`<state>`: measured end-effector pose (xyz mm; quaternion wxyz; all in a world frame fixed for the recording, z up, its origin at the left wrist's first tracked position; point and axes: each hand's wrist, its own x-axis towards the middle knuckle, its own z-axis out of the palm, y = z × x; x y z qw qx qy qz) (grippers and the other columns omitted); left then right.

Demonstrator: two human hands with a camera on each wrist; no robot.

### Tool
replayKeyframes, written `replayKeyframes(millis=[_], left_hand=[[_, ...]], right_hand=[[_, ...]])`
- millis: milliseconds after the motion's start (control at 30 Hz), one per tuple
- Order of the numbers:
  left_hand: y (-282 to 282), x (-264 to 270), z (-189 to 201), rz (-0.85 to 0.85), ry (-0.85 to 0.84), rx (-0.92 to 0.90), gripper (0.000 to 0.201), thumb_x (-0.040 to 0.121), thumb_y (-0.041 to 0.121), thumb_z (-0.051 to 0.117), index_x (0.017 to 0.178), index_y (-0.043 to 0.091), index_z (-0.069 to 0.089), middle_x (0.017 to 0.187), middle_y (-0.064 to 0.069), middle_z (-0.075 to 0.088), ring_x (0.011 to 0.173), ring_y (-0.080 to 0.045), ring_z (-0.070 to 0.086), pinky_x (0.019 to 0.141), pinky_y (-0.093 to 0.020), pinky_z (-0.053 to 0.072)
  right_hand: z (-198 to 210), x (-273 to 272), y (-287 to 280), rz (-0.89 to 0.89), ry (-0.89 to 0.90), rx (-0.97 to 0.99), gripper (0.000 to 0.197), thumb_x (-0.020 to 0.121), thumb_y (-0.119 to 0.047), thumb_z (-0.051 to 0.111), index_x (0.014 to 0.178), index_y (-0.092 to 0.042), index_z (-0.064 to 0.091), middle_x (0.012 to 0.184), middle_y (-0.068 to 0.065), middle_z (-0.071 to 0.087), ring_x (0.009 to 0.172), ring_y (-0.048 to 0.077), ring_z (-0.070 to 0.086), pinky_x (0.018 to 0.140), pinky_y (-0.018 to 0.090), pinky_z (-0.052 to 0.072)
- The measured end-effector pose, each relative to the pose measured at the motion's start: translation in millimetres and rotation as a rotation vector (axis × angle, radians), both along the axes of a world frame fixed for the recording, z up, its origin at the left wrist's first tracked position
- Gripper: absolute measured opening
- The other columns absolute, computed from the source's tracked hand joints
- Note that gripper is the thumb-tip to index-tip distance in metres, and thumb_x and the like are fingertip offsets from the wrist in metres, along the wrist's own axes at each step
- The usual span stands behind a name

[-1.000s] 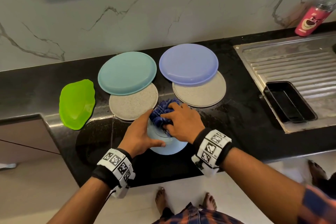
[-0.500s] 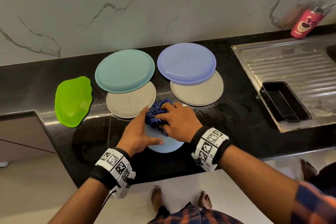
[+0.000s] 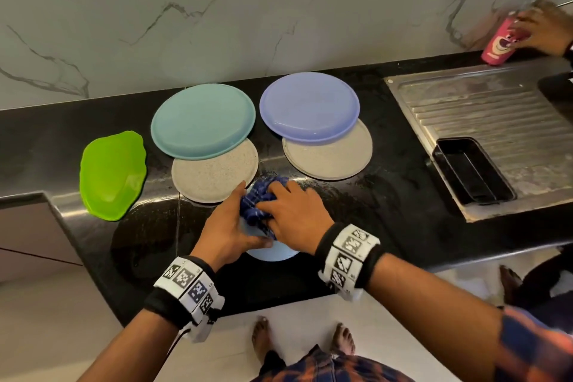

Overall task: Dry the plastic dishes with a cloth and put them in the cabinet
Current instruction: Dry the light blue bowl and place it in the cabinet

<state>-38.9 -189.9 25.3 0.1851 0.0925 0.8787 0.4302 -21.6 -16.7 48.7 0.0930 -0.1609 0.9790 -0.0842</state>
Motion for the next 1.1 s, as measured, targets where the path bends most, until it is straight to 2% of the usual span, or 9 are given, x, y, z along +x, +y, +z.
replayKeyframes(millis=[100, 233, 300, 433, 533, 633, 767, 933, 1100], left_hand=[[-1, -1, 0, -0.013, 0.023, -0.005, 0.123, 0.055, 0.022, 0.097, 0.152, 0.032, 0.021, 0.126, 0.024, 0.041, 0.119, 0.001, 0.040, 0.093, -0.014, 0.031], [-4, -2, -6, -0.001, -0.005, -0.035, 0.130, 0.049, 0.035, 0.098, 0.154, 0.029, 0.021, 0.140, 0.011, 0.046, 0.128, -0.012, 0.046, 0.106, -0.032, 0.039], [-5, -2, -8, 0.016, -0.016, -0.047, 0.134, 0.047, 0.043, 0.097, 0.155, 0.030, 0.020, 0.149, 0.004, 0.043, 0.135, -0.016, 0.043, 0.113, -0.040, 0.036], [-4, -2, -6, -0.001, 0.004, -0.021, 0.128, 0.048, 0.050, 0.094, 0.153, 0.030, 0.024, 0.139, 0.012, 0.050, 0.126, -0.007, 0.048, 0.106, -0.033, 0.041], [-4, -3, -8, -0.004, 0.004, 0.000, 0.129, 0.051, 0.034, 0.098, 0.154, 0.032, 0.020, 0.133, 0.021, 0.047, 0.124, -0.004, 0.048, 0.100, -0.024, 0.037], [-5, -4, -10, -0.016, 0.023, -0.002, 0.134, 0.051, 0.032, 0.098, 0.154, 0.039, 0.013, 0.142, 0.018, 0.047, 0.129, -0.005, 0.046, 0.102, -0.025, 0.036], [-8, 0, -11, -0.045, 0.072, 0.012, 0.121, 0.056, 0.034, 0.096, 0.149, 0.049, 0.020, 0.131, 0.028, 0.047, 0.120, -0.002, 0.048, 0.095, -0.028, 0.040], [-9, 0, -18, -0.128, 0.143, -0.140, 0.090, 0.065, 0.047, 0.088, 0.141, 0.037, 0.043, 0.145, 0.006, 0.042, 0.133, -0.016, 0.041, 0.110, -0.036, 0.036], [-14, -4, -23, -0.155, 0.108, -0.257, 0.097, 0.063, 0.064, 0.080, 0.148, 0.043, 0.037, 0.158, -0.001, 0.028, 0.144, -0.023, 0.028, 0.120, -0.041, 0.024]], right_hand=[[-7, -15, 8, -0.108, 0.005, -0.016, 0.035, 0.095, -0.039, 0.052, 0.129, -0.037, 0.058, 0.135, 0.002, 0.043, 0.119, 0.031, 0.044, 0.080, 0.043, 0.045], [-15, 19, 18, -0.303, -0.013, -0.113, 0.032, 0.098, -0.048, 0.046, 0.127, -0.036, 0.055, 0.133, 0.000, 0.041, 0.115, 0.028, 0.045, 0.071, 0.038, 0.047], [-14, 41, 15, -0.307, -0.009, -0.080, 0.033, 0.098, -0.048, 0.047, 0.127, -0.035, 0.056, 0.132, 0.000, 0.042, 0.114, 0.026, 0.046, 0.069, 0.036, 0.046], [-9, 40, -4, -0.206, 0.064, 0.027, 0.025, 0.092, -0.040, 0.056, 0.112, -0.028, 0.065, 0.125, 0.005, 0.051, 0.111, 0.031, 0.052, 0.063, 0.038, 0.047], [-8, 6, -4, -0.188, 0.014, 0.001, 0.029, 0.097, -0.039, 0.051, 0.121, -0.030, 0.062, 0.132, 0.003, 0.047, 0.119, 0.030, 0.045, 0.078, 0.041, 0.047], [-12, -25, 6, -0.233, -0.060, -0.140, 0.036, 0.095, -0.039, 0.053, 0.131, -0.032, 0.055, 0.131, 0.002, 0.047, 0.117, 0.031, 0.049, 0.087, 0.044, 0.049], [-26, -47, 15, -0.318, -0.160, -0.272, 0.040, 0.097, -0.046, 0.049, 0.131, -0.024, 0.054, 0.130, 0.008, 0.054, 0.115, 0.034, 0.055, 0.093, 0.045, 0.047], [-29, -44, 24, -0.390, -0.214, -0.282, 0.055, 0.094, -0.064, 0.044, 0.131, -0.026, 0.052, 0.130, 0.009, 0.056, 0.118, 0.032, 0.056, 0.096, 0.045, 0.047], [-23, 10, 34, -0.588, -0.280, -0.271, 0.065, 0.093, -0.070, 0.033, 0.139, -0.024, 0.043, 0.138, 0.014, 0.051, 0.120, 0.039, 0.054, 0.098, 0.047, 0.045]])
